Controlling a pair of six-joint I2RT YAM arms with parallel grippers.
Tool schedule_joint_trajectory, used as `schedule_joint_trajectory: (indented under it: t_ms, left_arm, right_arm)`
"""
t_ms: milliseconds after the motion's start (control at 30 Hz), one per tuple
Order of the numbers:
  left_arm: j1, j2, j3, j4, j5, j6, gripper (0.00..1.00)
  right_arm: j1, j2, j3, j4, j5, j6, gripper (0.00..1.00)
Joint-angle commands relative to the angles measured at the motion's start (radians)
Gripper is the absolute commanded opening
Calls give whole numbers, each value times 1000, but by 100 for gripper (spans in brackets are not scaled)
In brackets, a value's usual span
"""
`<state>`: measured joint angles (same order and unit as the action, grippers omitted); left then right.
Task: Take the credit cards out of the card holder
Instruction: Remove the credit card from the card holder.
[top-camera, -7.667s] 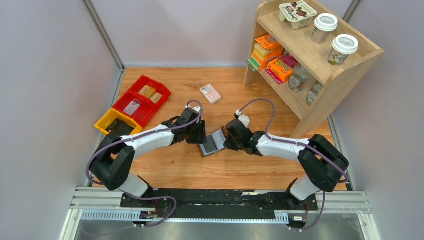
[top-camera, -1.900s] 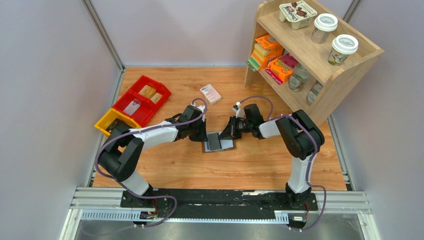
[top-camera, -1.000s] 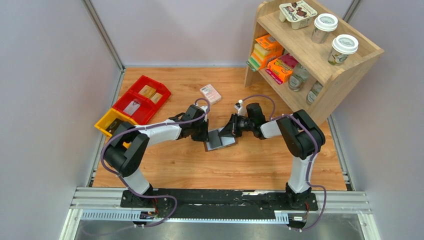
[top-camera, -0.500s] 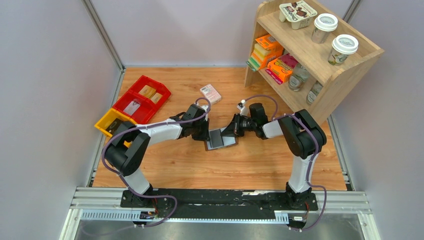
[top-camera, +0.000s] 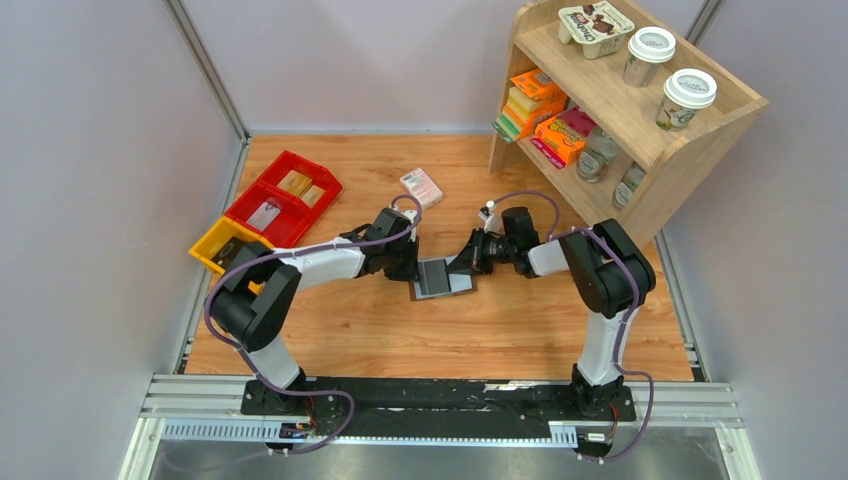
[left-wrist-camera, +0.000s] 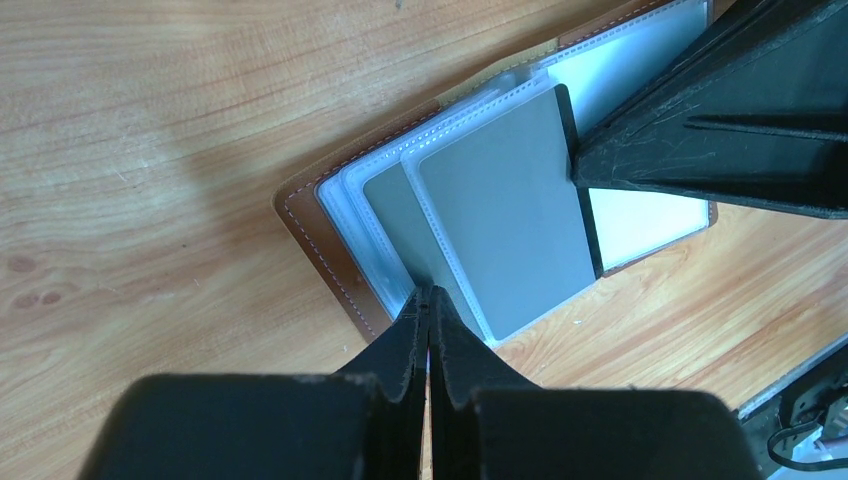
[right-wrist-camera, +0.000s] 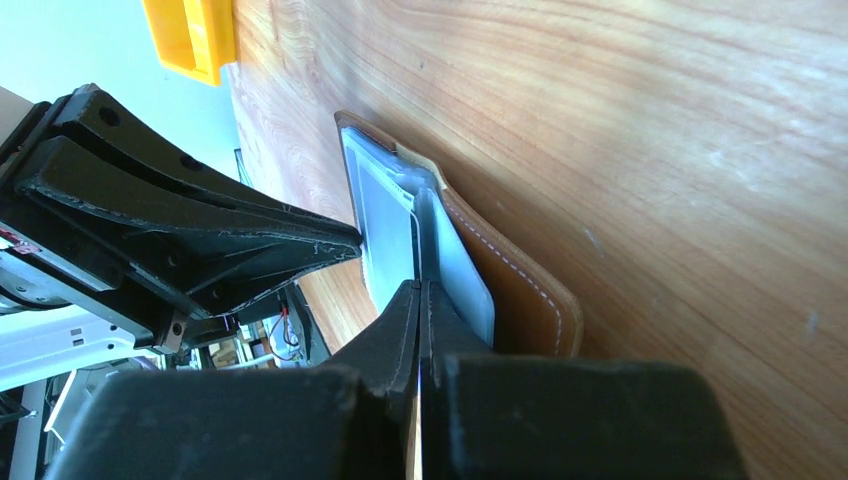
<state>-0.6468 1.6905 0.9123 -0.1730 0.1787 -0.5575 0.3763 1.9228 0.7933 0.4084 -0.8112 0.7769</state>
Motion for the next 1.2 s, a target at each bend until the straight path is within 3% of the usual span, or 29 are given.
schedule_joint_trajectory:
  t_ms: [0,233,400,800,1000,1167]
  left_arm:
    - [-2,60,-30,-92,-68,38,0]
    - [-4,63,-29,-86,-61,42,0]
    - [-2,64,-27,-86,-59,47,0]
    - [-2,58,-32,-85,-56,50,0]
    - [-2,60,-30,-82,-53,53,0]
    - [-4,61,-27,-80,-45,54,0]
  right_arm:
    - [-17,-35,-6,-13,24,-15,0]
    - [-16,-13,17,-10,1,2,8]
    - [-14,-10,12,-6,13,4,0]
    - [-36,-31,4,-56,47,-28,1]
    - [-33,-27,9,-42,20,-22,22]
    - [-19,-7,18,-34,9,-16,23]
